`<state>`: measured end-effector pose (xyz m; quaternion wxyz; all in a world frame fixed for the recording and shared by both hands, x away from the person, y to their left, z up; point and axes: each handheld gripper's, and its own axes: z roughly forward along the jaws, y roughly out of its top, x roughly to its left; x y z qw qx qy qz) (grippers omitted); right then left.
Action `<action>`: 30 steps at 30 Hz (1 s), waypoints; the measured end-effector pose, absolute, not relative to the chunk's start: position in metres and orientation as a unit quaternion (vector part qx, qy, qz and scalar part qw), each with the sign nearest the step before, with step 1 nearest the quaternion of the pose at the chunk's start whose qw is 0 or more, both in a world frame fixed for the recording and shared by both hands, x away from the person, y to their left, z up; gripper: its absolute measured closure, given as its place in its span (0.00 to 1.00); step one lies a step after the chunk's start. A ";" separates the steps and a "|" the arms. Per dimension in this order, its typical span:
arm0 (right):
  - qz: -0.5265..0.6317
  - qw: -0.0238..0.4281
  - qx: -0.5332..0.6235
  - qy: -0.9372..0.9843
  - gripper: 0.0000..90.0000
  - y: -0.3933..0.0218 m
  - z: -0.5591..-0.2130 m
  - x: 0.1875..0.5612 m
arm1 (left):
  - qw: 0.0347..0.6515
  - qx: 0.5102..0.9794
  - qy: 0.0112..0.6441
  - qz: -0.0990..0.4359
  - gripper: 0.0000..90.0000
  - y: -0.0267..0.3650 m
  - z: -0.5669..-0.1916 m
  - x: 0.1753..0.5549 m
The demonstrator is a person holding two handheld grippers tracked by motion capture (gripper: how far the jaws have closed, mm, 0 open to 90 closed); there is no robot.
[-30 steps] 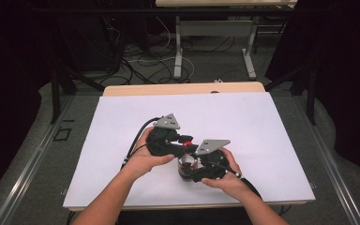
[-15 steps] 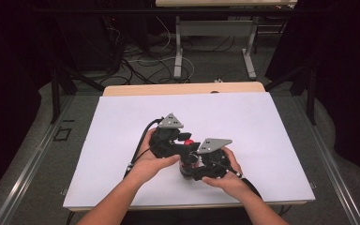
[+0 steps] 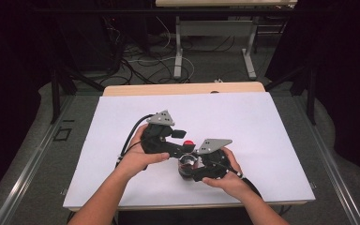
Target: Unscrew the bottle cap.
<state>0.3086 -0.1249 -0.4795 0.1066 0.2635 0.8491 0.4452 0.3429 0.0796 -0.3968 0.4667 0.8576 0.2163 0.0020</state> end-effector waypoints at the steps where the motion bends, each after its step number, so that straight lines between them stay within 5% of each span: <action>1: 0.445 0.107 0.263 0.849 0.33 -0.125 -0.480 0.308 | 0.466 0.859 0.212 0.000 0.44 0.081 -0.397 0.344; 17: 0.444 0.102 0.247 0.855 0.33 -0.123 -0.479 0.306 | 0.466 0.866 0.179 -0.037 0.63 0.073 -0.405 0.349; 30: 0.446 0.115 0.258 0.849 0.33 -0.123 -0.480 0.308 | 0.462 0.857 0.226 0.025 0.68 0.061 -0.405 0.335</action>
